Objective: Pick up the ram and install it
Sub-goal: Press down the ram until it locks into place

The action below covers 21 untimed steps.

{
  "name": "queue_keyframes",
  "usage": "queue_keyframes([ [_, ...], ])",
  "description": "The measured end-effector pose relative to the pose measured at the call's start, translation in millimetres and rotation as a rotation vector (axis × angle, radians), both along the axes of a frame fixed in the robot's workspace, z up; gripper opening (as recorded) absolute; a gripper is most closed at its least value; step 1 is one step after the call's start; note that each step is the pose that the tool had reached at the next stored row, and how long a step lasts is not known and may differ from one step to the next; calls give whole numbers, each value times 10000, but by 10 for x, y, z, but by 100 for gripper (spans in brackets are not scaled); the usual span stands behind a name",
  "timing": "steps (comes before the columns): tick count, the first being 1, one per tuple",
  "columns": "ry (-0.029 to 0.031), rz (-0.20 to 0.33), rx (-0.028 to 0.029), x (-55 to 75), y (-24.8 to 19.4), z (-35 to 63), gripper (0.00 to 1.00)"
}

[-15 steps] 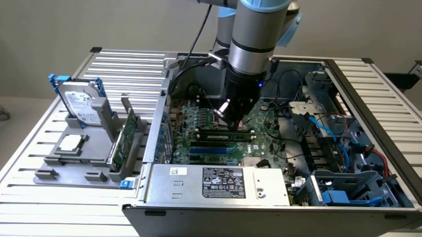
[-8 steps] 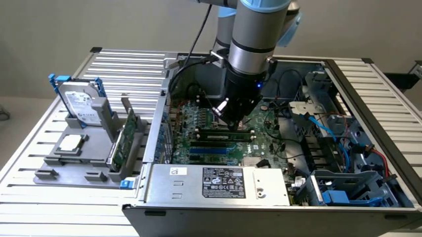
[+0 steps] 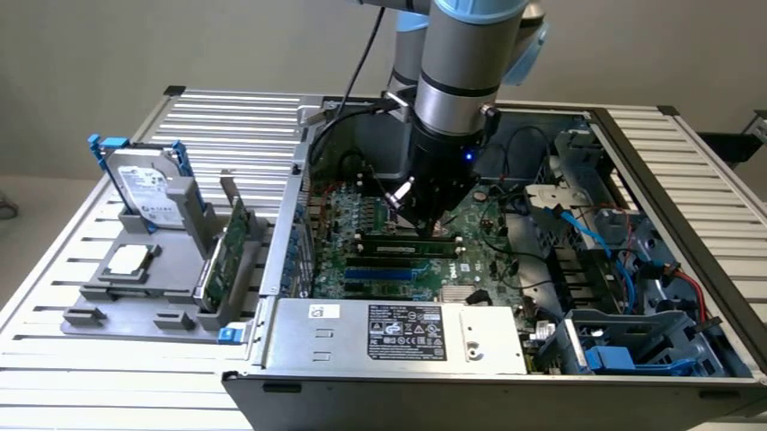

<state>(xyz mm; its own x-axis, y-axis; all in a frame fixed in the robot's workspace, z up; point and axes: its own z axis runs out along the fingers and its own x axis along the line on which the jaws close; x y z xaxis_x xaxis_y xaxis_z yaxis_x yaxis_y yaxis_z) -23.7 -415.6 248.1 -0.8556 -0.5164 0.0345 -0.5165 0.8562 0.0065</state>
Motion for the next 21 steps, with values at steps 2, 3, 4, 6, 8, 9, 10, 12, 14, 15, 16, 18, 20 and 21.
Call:
queue_keyframes([
  [2, -41, -203, 7, 0, 0, 0, 11],
  [3, -59, -317, 8, 0, 1, 0, 11],
  [4, -78, -430, 6, 0, 0, 0, 11],
  [6, -128, -649, 6, 0, 1, 0, 11],
  [8, -193, -831, 12, 0, 2, 1, 11],
  [9, -233, -911, 18, 0, 3, 0, 11],
  [10, -273, -998, 20, 0, 4, 0, 11],
  [12, -357, -1164, 22, 0, 6, 0, 11],
  [14, -423, -1333, 22, 0, 8, 1, 11],
  [15, -457, -1421, 22, 0, 9, 1, 11],
  [16, -483, -1520, 22, 0, 9, 1, 11],
  [18, -524, -1730, 19, 0, 10, 1, 11],
  [20, -560, -1946, 18, 0, 11, 0, 11],
  [21, -572, -2069, 15, 0, 11, 1, 11],
])
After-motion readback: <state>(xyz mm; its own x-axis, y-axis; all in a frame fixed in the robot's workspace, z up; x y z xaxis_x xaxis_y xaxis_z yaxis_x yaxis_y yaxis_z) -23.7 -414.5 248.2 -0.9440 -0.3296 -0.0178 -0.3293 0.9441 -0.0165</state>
